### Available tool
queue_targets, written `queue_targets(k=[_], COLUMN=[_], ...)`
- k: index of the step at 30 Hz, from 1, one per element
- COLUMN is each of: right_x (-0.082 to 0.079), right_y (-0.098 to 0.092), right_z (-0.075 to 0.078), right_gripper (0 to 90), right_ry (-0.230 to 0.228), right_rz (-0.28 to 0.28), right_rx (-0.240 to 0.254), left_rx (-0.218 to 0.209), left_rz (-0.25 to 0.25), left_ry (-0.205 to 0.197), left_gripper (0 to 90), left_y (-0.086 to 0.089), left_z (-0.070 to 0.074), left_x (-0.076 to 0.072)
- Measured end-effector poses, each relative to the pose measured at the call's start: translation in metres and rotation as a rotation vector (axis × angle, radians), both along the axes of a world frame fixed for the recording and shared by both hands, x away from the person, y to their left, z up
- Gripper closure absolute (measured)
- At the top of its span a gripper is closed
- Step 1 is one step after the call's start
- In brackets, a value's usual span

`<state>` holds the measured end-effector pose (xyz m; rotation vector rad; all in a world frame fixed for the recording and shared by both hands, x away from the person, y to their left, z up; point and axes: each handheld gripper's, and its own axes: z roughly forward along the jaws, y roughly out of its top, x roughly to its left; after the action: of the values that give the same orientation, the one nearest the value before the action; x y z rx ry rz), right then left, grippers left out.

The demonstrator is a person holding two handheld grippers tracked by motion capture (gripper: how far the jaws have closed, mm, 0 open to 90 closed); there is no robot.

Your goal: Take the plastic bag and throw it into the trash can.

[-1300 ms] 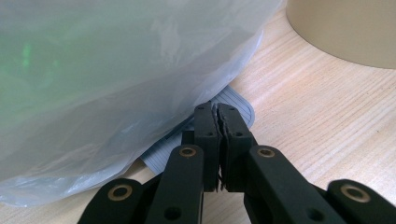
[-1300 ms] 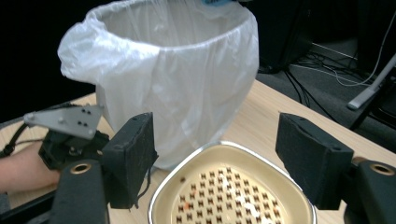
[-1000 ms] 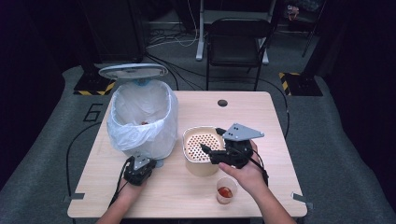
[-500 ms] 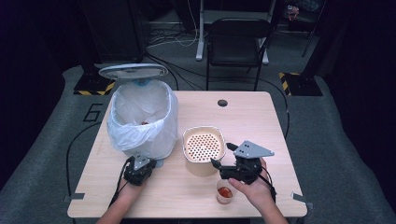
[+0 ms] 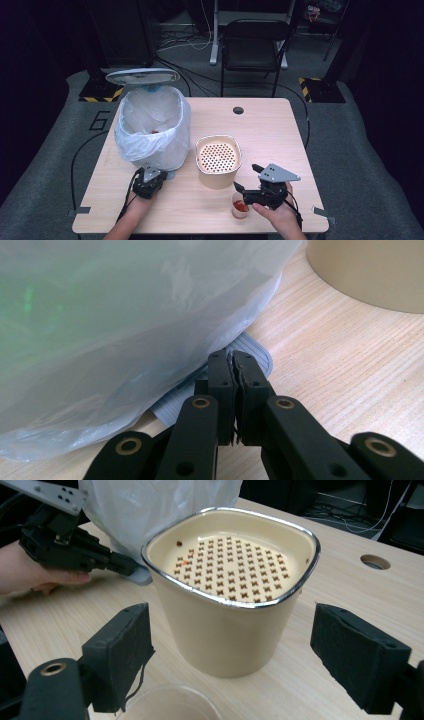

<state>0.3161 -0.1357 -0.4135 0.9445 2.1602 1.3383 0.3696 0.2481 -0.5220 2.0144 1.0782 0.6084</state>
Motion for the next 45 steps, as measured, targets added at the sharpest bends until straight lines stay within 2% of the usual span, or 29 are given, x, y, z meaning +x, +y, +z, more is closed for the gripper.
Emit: queue_targets(k=[4, 10, 16, 26, 29, 31, 32, 35, 39, 45], right_x=[-0.004, -0.01, -0.012, -0.019, -0.021, -0.021, -0.022, -0.022, -0.021, -0.02], right_y=[-0.002, -0.002, 0.0, 0.003, 0.005, 0.006, 0.006, 0.008, 0.007, 0.009], right_z=[-0.007, -0.016, -0.021, -0.038, -0.044, -0.048, -0.049, -0.053, -0.057, -0.065], right_gripper=[15.1, 14.7, 14.5, 14.6, 15.2, 14.8, 14.9, 15.2, 15.9, 18.6], right_ry=[0.006, 0.021, 0.045, 0.067, 0.078, 0.07, 0.085, 0.084, 0.102, 0.107], right_rz=[0.001, 0.032, 0.048, 0.085, 0.093, 0.101, 0.103, 0.105, 0.108, 0.121], right_rx=[-0.012, -0.001, 0.003, -0.04, -0.033, -0.054, -0.046, -0.069, -0.057, -0.096], left_rx=[0.0, 0.005, 0.002, 0.002, 0.001, 0.0, 0.001, 0.002, 0.001, -0.002], left_rz=[0.003, -0.007, 0.003, 0.002, 0.003, 0.004, 0.003, 0.003, 0.002, 0.002], left_ry=[-0.003, 0.007, -0.004, -0.004, -0.005, -0.005, -0.005, -0.005, -0.004, -0.007], left_gripper=[86.9, 86.9, 86.9, 86.9, 86.9, 86.9, 86.9, 86.9, 86.9, 86.9], left_y=[0.0, 0.0, 0.0, 0.0, 0.0, 0.0, 0.0, 0.0, 0.0, 0.0], left_z=[0.0, 0.001, 0.0, 0.0, 0.0, 0.0, 0.0, 0.0, 0.0, 0.0], left_x=[0.0, 0.0, 0.0, 0.0, 0.0, 0.0, 0.0, 0.0, 0.0, 0.0])
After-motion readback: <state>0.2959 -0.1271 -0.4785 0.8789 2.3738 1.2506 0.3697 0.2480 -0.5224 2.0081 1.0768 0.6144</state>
